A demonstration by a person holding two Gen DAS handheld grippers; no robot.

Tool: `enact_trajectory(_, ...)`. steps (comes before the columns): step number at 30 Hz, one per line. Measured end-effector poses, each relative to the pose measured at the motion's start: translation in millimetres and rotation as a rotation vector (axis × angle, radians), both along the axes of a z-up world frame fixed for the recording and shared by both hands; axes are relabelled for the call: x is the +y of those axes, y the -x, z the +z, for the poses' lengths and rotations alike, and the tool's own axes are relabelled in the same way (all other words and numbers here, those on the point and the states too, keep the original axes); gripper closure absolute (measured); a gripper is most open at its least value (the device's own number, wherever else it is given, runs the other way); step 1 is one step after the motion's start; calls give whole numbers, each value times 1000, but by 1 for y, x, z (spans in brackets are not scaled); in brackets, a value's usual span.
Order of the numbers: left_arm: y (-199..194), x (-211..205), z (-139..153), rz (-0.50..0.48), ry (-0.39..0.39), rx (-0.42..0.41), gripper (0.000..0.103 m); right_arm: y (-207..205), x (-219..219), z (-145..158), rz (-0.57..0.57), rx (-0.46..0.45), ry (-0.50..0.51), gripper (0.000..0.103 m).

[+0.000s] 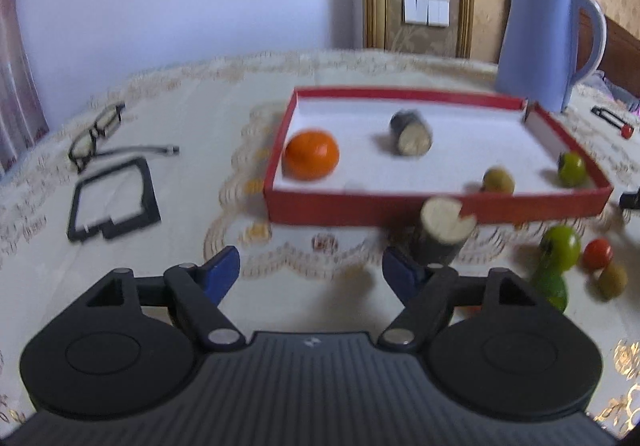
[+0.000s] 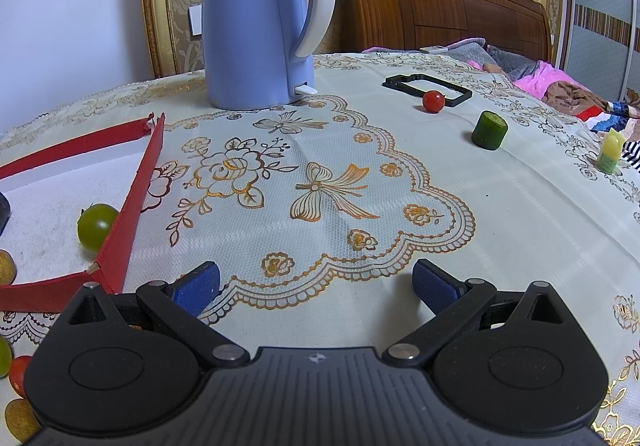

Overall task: Organize fruits
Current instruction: 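Grasp the second brown round fruit with the right gripper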

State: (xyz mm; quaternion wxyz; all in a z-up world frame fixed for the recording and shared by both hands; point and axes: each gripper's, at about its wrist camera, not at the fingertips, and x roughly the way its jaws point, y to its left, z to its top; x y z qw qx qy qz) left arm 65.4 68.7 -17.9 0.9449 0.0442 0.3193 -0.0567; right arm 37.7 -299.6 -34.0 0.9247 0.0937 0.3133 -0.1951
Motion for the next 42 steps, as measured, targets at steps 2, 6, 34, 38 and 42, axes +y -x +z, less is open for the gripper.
enact_trajectory(2,-1,3,-6,6,1,11,26,1,-2,0,0,-9,-10,0)
enact_trajectory(6,-3,7,-10,18,7,6,19,8,-5,2,29,-50,-51,0)
enact_trajectory(34,-11,13,-15,56,36,25,0,84,122,7,518,-109,28,57)
enact_trajectory(38,-11,14,-15,56,37,25,0,78,124,5,525,-97,26,67)
enact_trajectory(42,-11,14,-15,56,37,25,0,76,129,5,548,-92,38,76)
